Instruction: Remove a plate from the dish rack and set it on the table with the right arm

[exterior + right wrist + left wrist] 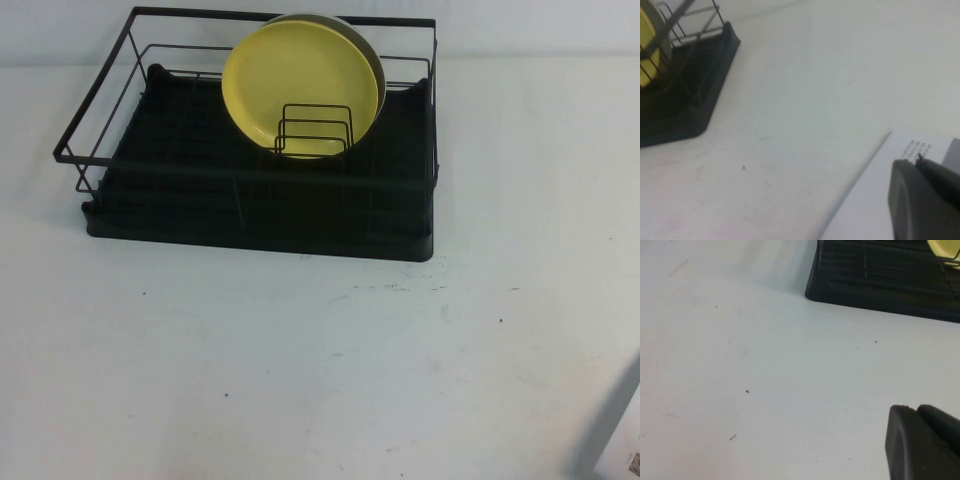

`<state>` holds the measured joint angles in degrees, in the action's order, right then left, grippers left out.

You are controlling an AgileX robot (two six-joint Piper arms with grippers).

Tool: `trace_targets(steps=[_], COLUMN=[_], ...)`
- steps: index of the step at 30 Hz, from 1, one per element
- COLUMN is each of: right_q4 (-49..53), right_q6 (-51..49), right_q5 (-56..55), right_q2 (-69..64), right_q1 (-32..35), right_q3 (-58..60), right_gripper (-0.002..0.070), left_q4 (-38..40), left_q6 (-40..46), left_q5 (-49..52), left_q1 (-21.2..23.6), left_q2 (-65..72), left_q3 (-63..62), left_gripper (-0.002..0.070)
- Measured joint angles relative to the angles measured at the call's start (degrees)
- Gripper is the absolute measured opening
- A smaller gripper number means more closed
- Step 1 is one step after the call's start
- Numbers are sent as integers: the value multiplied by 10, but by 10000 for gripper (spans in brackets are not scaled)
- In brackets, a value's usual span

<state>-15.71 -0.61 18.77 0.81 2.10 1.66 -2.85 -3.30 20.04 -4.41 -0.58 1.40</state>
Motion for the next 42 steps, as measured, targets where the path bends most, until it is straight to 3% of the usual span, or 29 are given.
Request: trace_targets(steps=[10,23,30,38,42], right_q4=[-229,-346,-356,-325,-320], right_q6=[0,0,56,177,228], right_q5=[-107,-109,8,209,252], right_q2=[0,0,-95,-340,-461], right_q1=[0,0,0,0,0], right_q3=[0,0,-100,-297,-378], right_gripper=[-18,-18,-18,-18,-18], left_q4=[0,0,0,0,0], left_q6=[0,0,0,0,0], left_q5=[0,0,0,0,0], left_q1=[0,0,0,0,0], left_q2=[0,0,0,0,0], left_q3=[0,0,0,0,0], left_gripper=[-4,-4,-4,-4,-4])
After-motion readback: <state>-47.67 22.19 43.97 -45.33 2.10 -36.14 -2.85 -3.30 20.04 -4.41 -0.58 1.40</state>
